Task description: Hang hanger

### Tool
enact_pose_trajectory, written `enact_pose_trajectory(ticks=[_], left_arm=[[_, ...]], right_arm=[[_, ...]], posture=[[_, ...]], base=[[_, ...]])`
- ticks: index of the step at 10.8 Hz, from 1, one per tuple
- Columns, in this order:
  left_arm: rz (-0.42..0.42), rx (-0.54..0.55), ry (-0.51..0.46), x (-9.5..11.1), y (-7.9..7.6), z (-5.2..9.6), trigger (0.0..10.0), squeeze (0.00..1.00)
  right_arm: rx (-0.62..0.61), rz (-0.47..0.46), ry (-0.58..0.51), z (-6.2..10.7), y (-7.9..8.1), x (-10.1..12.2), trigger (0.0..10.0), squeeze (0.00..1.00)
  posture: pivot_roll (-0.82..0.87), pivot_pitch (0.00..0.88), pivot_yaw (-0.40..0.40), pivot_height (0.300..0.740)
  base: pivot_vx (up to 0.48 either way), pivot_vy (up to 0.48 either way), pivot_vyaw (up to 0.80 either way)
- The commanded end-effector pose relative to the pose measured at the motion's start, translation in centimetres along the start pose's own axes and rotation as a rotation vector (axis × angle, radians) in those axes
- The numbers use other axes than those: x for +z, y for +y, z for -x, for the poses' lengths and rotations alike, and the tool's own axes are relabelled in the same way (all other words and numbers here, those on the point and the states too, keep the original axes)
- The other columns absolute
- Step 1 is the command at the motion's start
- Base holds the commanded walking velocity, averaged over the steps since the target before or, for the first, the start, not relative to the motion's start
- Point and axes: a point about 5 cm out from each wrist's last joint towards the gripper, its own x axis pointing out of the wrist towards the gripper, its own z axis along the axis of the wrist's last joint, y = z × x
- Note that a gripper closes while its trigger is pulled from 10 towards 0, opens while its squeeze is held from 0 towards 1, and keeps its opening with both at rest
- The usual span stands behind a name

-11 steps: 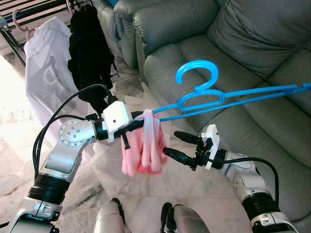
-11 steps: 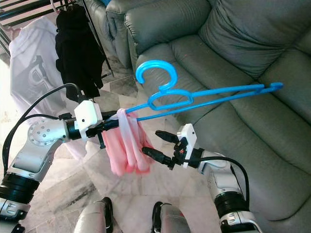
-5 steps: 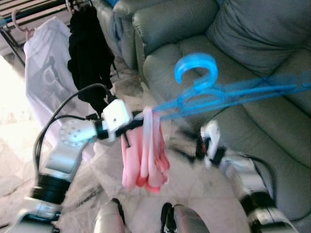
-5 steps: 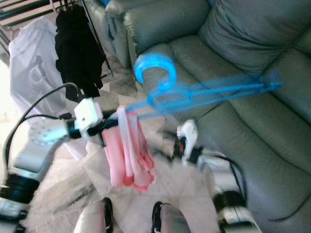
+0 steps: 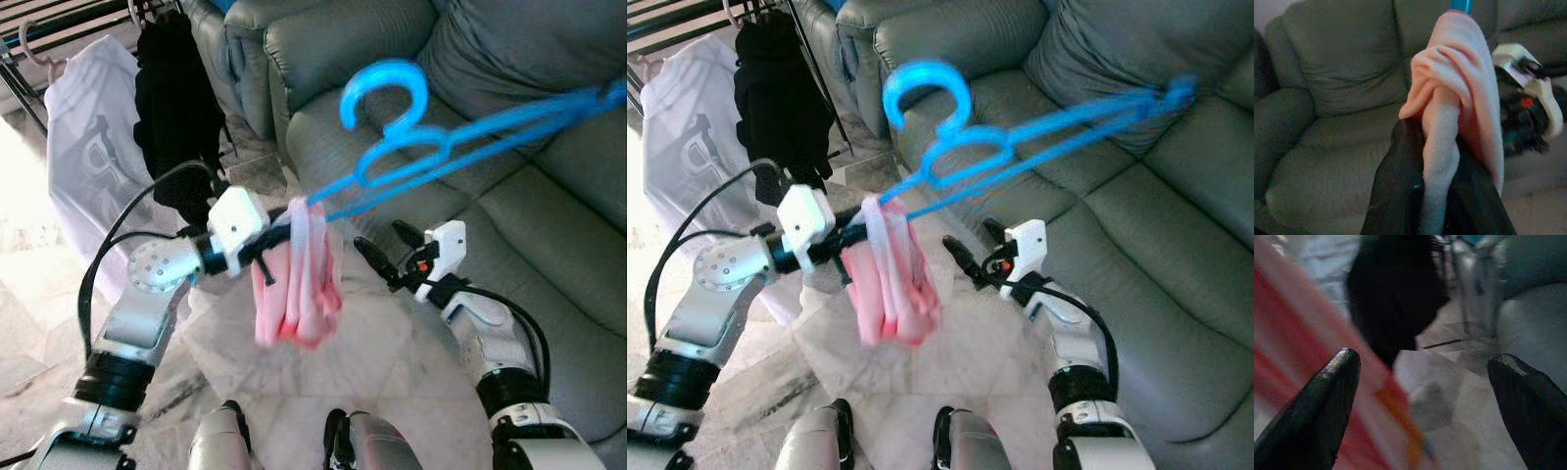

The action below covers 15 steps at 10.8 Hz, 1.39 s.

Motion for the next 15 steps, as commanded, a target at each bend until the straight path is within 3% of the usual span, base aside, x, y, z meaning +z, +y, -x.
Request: enact_pose_trajectory(ticks=[1,3,6,8,9,11,12,13,15], left_arm=[[-0.031,0.010,-0.031,0.9,0.3,-0.2,0.0,0.00],[-0.041,0.010,-0.015,0.6,0.3,-0.1,0.0,0.00],[-0.055,-0.009,-0.077,2.6,0.1,-0.8,0.0,0.00],[-0.070,-0.018,-0.184,5.9,0.0,-1.8,0.0,0.00],[-0.067,-0.020,-0.205,6.7,0.0,-2.0,0.0,0.00],[-0.072,-0.027,-0.250,8.0,-0.2,-2.8,0.0,0.00],[-0.079,-0.024,-0.271,8.7,-0.2,-3.0,0.0,0.00],[-0.078,-0.013,-0.289,9.4,0.0,-3.0,0.0,0.00],[-0.096,0.065,-0.193,7.4,1.9,-1.2,0.0,0.00]], right_arm=[[0.066,-0.011,0.013,0.2,0.5,-0.1,10.0,0.00],[0.181,0.005,0.069,1.1,1.1,-0.5,10.0,0.00],[0.150,0.018,0.115,1.3,0.1,-0.8,10.0,0.00],[0.102,-0.007,0.171,-0.4,0.4,-1.9,10.0,0.00],[0.103,-0.023,0.180,-1.0,0.8,-2.1,10.0,0.00],[0.060,-0.024,0.301,-1.9,1.3,-3.6,10.0,0.00],[0.002,-0.067,0.343,-1.7,1.0,-4.2,8.4,0.00],[-0.039,-0.063,0.380,-1.0,0.4,-4.7,0.0,0.00],[-0.242,0.005,0.444,3.2,-3.3,-4.7,0.0,0.00]], posture=[[0.00,0.166,-0.059,0.740],[0.00,0.169,-0.058,0.740],[0.00,0.175,-0.055,0.740],[0.02,0.179,-0.063,0.740],[0.03,0.180,-0.065,0.740],[0.03,0.181,-0.073,0.740],[0.03,0.180,-0.078,0.740],[0.04,0.182,-0.084,0.740],[0.02,0.187,-0.089,0.740]], base=[[0.000,0.000,0.00],[0.000,0.000,0.00],[0.000,0.000,0.00],[0.000,0.000,0.00],[0.000,0.000,0.00],[0.000,0.000,0.00],[0.000,0.000,0.00],[0.000,0.000,0.00],[0.000,0.000,0.00]])
